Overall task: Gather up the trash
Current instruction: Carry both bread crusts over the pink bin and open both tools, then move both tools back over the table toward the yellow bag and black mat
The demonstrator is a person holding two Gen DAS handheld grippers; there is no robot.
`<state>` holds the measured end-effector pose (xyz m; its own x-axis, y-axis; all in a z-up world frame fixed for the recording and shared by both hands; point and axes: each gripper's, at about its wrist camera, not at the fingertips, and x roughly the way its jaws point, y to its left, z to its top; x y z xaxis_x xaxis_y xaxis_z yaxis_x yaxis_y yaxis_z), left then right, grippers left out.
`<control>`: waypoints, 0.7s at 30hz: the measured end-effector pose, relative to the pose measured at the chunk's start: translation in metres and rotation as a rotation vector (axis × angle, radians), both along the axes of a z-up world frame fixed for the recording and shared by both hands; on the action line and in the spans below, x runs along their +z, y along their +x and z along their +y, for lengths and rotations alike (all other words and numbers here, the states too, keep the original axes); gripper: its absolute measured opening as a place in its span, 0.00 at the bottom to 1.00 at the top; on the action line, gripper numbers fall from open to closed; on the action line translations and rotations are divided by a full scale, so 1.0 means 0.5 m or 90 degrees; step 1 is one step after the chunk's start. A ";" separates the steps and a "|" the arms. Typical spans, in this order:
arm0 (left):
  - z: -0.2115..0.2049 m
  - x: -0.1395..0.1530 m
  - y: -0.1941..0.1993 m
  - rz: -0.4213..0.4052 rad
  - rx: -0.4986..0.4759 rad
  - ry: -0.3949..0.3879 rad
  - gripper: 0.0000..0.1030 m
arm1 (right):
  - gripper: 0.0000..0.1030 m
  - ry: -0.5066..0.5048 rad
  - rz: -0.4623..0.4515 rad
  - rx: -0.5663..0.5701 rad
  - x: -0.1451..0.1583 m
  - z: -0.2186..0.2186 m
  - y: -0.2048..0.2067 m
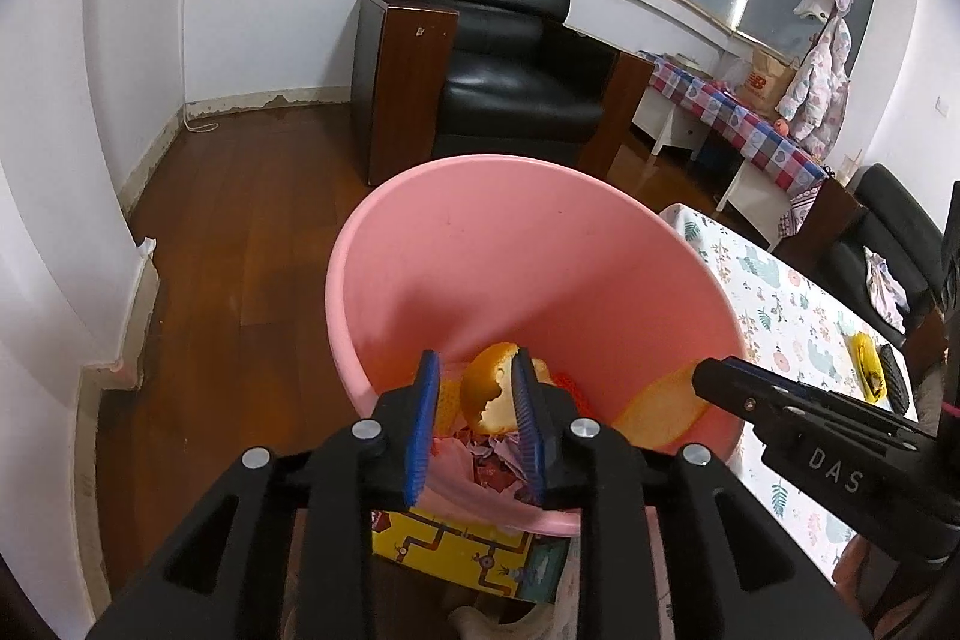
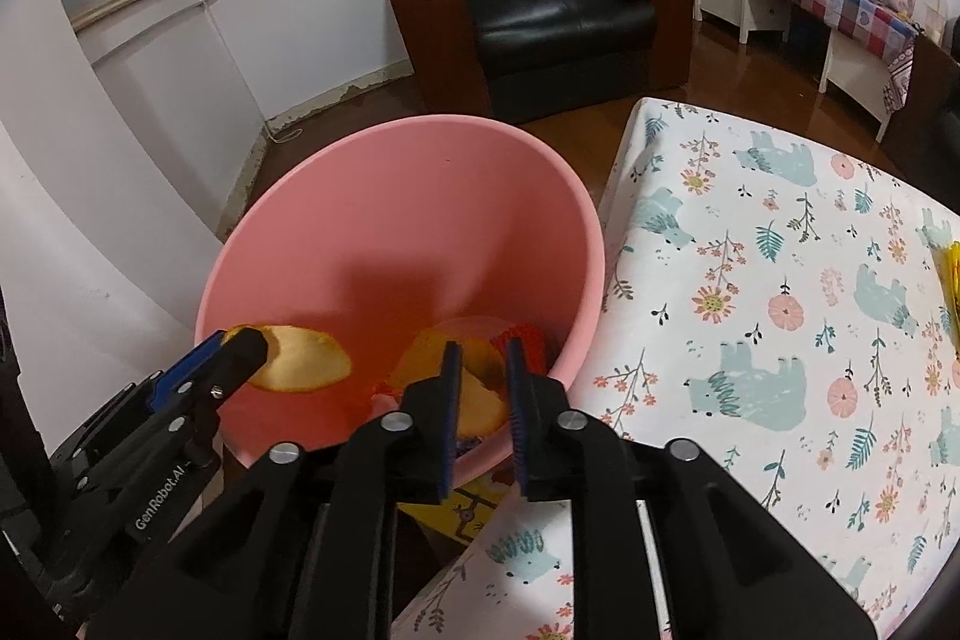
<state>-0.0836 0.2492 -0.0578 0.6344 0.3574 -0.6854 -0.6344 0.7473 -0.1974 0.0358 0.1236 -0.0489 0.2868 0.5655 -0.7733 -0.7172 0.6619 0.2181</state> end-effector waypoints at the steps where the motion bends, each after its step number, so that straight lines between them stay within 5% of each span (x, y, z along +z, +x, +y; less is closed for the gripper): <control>1: 0.000 0.000 0.000 0.000 0.001 0.000 0.24 | 0.21 0.002 0.000 0.001 0.001 -0.001 0.001; 5: -0.003 0.003 -0.001 -0.001 0.002 0.000 0.24 | 0.28 0.012 -0.001 0.002 0.007 -0.008 0.000; 21: -0.043 0.056 -0.014 -0.016 0.000 0.027 0.25 | 0.29 0.082 -0.004 0.004 0.062 -0.078 0.006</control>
